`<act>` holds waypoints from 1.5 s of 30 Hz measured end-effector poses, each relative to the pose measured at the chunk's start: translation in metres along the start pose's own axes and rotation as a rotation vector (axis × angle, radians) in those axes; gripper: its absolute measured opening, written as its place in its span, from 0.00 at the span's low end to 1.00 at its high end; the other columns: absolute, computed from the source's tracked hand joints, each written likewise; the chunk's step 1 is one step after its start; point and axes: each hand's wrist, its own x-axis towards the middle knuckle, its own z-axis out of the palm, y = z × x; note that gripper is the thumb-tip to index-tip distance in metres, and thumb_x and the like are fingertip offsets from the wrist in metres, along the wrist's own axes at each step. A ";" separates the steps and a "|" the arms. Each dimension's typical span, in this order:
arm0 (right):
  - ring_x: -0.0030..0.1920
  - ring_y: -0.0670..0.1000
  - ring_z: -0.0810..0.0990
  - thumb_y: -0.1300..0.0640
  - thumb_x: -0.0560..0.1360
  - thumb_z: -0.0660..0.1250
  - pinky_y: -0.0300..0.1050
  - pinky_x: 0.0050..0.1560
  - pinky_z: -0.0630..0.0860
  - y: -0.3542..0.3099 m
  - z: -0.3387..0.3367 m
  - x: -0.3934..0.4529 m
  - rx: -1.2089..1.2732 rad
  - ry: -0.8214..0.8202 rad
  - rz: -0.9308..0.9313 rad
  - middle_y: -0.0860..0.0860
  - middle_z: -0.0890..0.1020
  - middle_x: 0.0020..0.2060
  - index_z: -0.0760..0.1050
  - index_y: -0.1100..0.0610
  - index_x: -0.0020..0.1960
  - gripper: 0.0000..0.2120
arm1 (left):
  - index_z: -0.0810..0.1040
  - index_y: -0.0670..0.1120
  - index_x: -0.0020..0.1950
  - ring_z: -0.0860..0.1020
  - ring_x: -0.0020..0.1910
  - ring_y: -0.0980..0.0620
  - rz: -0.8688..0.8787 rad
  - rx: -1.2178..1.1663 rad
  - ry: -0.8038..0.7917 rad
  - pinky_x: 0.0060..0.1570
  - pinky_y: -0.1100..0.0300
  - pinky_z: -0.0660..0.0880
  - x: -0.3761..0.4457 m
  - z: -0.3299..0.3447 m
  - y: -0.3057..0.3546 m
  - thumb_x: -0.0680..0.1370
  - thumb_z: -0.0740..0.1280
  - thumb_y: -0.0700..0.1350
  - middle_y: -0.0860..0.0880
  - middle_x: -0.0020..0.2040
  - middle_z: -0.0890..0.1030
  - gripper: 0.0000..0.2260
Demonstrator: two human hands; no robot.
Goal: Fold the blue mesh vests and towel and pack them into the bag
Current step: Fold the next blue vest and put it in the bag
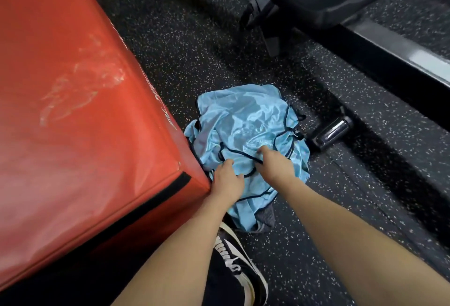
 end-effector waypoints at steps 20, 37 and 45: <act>0.32 0.48 0.83 0.57 0.79 0.66 0.47 0.35 0.80 -0.028 -0.184 -0.075 0.398 0.304 -0.291 0.50 0.82 0.35 0.75 0.51 0.47 0.02 | 0.68 0.48 0.72 0.80 0.56 0.45 0.282 -0.179 0.164 0.63 0.50 0.74 -0.066 -0.076 0.086 0.77 0.69 0.42 0.46 0.63 0.77 0.24; 0.34 0.45 0.84 0.58 0.79 0.67 0.48 0.39 0.82 -0.197 -0.424 -0.235 0.343 0.699 -0.733 0.46 0.78 0.39 0.77 0.51 0.51 0.03 | 0.79 0.55 0.55 0.78 0.53 0.51 0.575 -0.115 0.654 0.47 0.57 0.74 -0.240 -0.332 0.216 0.75 0.68 0.62 0.54 0.50 0.82 0.14; 0.39 0.46 0.83 0.57 0.79 0.68 0.43 0.47 0.80 -0.276 -0.502 -0.324 0.170 0.910 -0.962 0.44 0.82 0.40 0.79 0.53 0.52 0.03 | 0.69 0.47 0.31 0.77 0.36 0.44 0.694 0.024 0.852 0.32 0.55 0.73 -0.318 -0.426 0.233 0.75 0.67 0.48 0.49 0.32 0.74 0.14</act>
